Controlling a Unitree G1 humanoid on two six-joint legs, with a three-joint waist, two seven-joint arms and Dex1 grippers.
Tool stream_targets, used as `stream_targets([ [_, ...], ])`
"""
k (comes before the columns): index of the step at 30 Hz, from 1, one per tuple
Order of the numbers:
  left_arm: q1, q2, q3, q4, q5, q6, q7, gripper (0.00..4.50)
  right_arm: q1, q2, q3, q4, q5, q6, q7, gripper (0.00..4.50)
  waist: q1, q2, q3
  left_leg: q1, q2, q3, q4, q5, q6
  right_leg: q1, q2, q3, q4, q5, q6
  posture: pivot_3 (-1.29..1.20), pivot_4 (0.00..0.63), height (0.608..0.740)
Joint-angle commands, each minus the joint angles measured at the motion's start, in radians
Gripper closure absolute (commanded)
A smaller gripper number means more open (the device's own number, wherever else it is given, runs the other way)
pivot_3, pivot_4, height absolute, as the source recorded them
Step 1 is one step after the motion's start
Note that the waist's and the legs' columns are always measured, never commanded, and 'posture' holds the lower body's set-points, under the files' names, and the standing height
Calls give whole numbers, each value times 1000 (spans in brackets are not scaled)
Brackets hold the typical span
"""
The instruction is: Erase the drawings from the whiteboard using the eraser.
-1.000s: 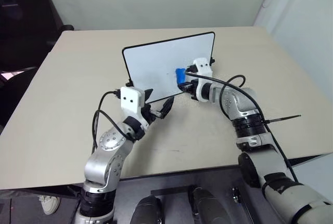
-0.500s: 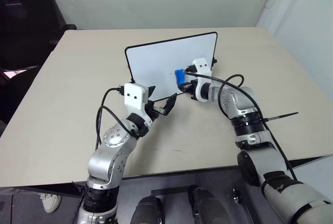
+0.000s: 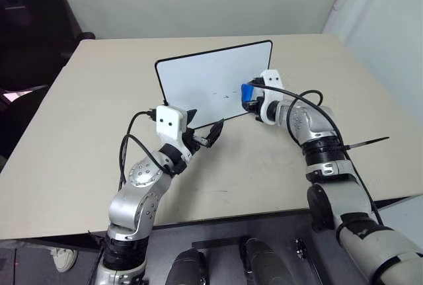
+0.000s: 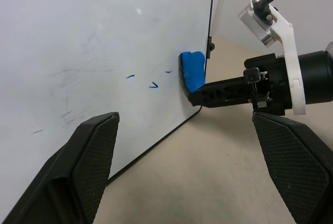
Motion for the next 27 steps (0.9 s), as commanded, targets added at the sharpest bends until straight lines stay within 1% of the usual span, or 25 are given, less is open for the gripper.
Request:
stream_targets([
  [1, -4, 1, 8, -5, -4, -34, -17, 0, 3, 39, 59, -114, 19, 39, 40, 4128, -5, 0, 0, 0, 0, 0, 0, 0, 0, 0, 0, 0, 0, 0, 0, 0, 150, 740],
  [5, 11, -2, 5, 11, 3, -59, -27, 0, 12, 70, 90, -156, 18, 72, 52, 4128, -5, 0, 0, 0, 1, 0, -1, 0, 0, -2, 1, -1, 0, -1, -1, 0, 150, 740],
  [7, 15, -6, 1, 14, 7, -68, -27, 0, 11, 76, 100, -166, 19, 80, 61, 4128, -4, 0, 0, 0, 1, -1, -1, 0, -1, -5, 1, -1, 0, -2, -1, 0, 150, 740],
  [10, 17, -12, -6, 14, 12, -75, -22, 0, 10, 75, 105, -169, 17, 88, 68, 4128, -2, 0, 0, -1, 0, 0, -1, 0, -1, -5, 0, -1, -1, -2, -1, 0, 150, 740],
  [18, -6, -25, -12, -8, 15, -48, 2, 0, -39, 30, 32, 2, -34, 56, -25, 4128, 4, 0, 0, -1, 0, 0, 0, 0, -1, -5, 0, -1, 0, -2, -2, 0, 150, 740],
  [23, -14, -22, -10, -17, 8, -37, 8, 0, -57, 14, -10, 41, -35, 26, -58, 4128, 5, 0, 0, -1, 0, 0, 0, 0, -1, -5, 0, -1, 0, -2, -2, 0, 150, 740],
  [27, -22, -21, -6, -16, 5, -29, 7, 0, -62, 12, -16, 31, -26, 24, -49, 4128, 3, 0, 0, -1, 0, 0, 0, 0, -1, -4, 0, -1, 1, -2, -2, 0, 150, 740],
])
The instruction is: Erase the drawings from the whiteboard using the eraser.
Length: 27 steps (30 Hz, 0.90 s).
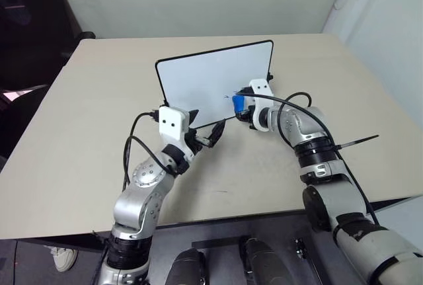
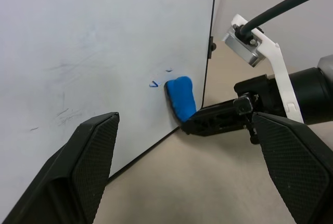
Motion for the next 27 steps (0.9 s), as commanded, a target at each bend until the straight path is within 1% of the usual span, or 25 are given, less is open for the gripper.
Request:
stream_targets([
  [1, -19, -1, 11, -39, -13, 0, 1, 0, -35, -2, -12, -52, 7, -14, 7, 4128, 0, 0, 0, 0, 0, 0, 0, 0, 0, 0, 0, 0, 0, 0, 0, 0, 150, 740],
  [6, -21, 3, 18, -44, -18, 5, -3, 0, -9, 28, 49, -157, 22, 40, 56, 4128, -7, 0, 0, -1, 0, 0, 0, 0, 0, 0, 0, 0, 1, 0, 0, 0, 150, 740],
  [9, -23, 6, 22, -40, -19, 2, -6, 0, -3, 47, 62, -203, 28, 67, 66, 4128, -10, 0, 0, -1, 1, 0, -1, 0, 0, 0, 1, 0, 1, 0, 0, 0, 150, 740],
  [13, -28, 7, 23, -24, -19, -7, -10, 0, -3, 45, 74, -224, 24, 89, 75, 4128, -8, 0, 0, -1, 1, 0, -1, 0, 0, -1, 1, 0, 0, 0, 0, 0, 150, 740],
  [21, -4, 9, 17, 6, -6, -52, -26, 0, -13, -5, 20, -120, -5, 64, 29, 4128, 0, 0, 0, 0, 0, 0, 0, 0, 0, -1, 0, 0, -1, 0, 0, 0, 150, 740],
  [27, -15, 4, 12, 13, -3, -54, -29, 0, -43, -6, -23, -38, -14, 22, -28, 4128, 2, 0, 0, 0, 0, 0, 0, 0, 0, -1, 0, 0, 0, 0, 0, 0, 150, 740],
])
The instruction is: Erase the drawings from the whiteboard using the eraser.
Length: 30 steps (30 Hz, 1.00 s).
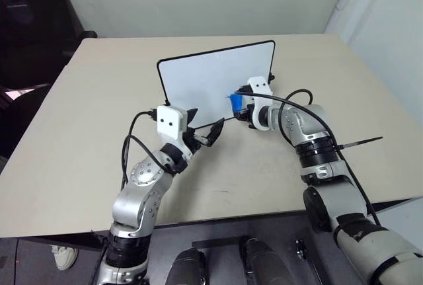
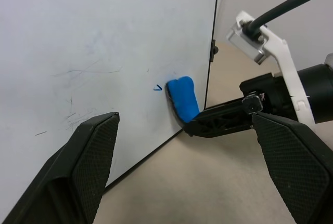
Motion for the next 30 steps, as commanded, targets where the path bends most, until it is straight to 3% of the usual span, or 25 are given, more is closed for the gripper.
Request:
stream_targets([
  [1, -18, -5, 3, -12, -5, -20, -7, 0, -44, -3, -38, -1, -6, -36, -31, 4128, 0, 0, 0, 0, 0, 0, 0, 0, 0, 0, 0, 0, 0, 0, 0, 0, 150, 740],
  [15, -45, 6, 22, -14, -30, 12, -14, 0, 0, 68, 100, -253, 34, 134, 48, 4128, -9, 0, 0, -1, 1, 0, -1, 0, 0, -1, 2, -1, 1, 0, 0, 0, 150, 740],
  [22, -34, 1, 20, -1, -24, -6, -20, 0, -47, 35, -8, -74, -12, 61, -56, 4128, 0, 0, 0, -1, 0, 0, 0, 0, 0, -1, 0, -1, -1, 0, 0, 0, 150, 740],
  [30, -16, 4, 25, 8, -21, -27, -37, 0, -81, 10, -66, -40, 30, 18, -27, 4128, 0, 0, 0, -1, 0, 0, 1, 0, 0, -1, 0, -1, 1, 0, 0, 0, 150, 740],
])
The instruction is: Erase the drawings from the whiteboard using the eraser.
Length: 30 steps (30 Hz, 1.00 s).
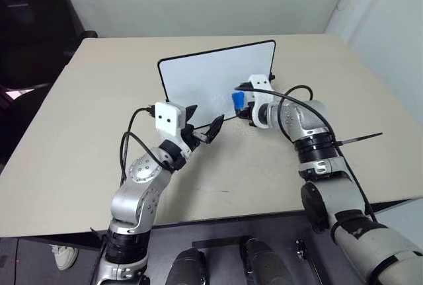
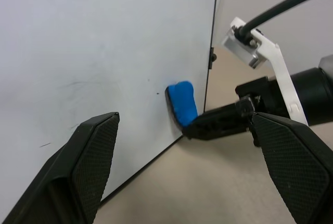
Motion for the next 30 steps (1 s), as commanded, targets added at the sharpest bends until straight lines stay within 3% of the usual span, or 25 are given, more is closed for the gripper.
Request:
stream_targets([
  [1, 7, 2, 5, 2, -2, -37, -18, 0, -45, -9, -12, -53, 33, -6, 49, 4128, -4, 0, 0, 0, 0, 0, 0, 0, 0, 0, 0, 0, 0, 0, 0, 0, 150, 740],
  [5, 9, 1, 3, 15, 1, -52, -26, 0, -23, -1, 69, -140, 59, 47, 141, 4128, -9, 0, 0, -3, 1, 1, 0, 0, 0, 0, 1, 0, 3, 0, 0, 0, 150, 740],
  [11, -5, -15, -12, 9, 10, -44, -8, 0, -13, 17, 118, -134, 41, 74, 151, 4128, -9, 0, 0, -3, 2, 0, -1, 1, -1, -1, 2, 0, 2, 0, 0, 0, 150, 740],
  [30, -6, 5, -1, -21, -8, -21, 15, 0, -96, -55, -31, 92, 0, -103, 32, 4128, -3, 0, 0, -3, 1, 1, 0, 2, 0, 0, 0, 0, 2, 2, -2, 0, 150, 740],
])
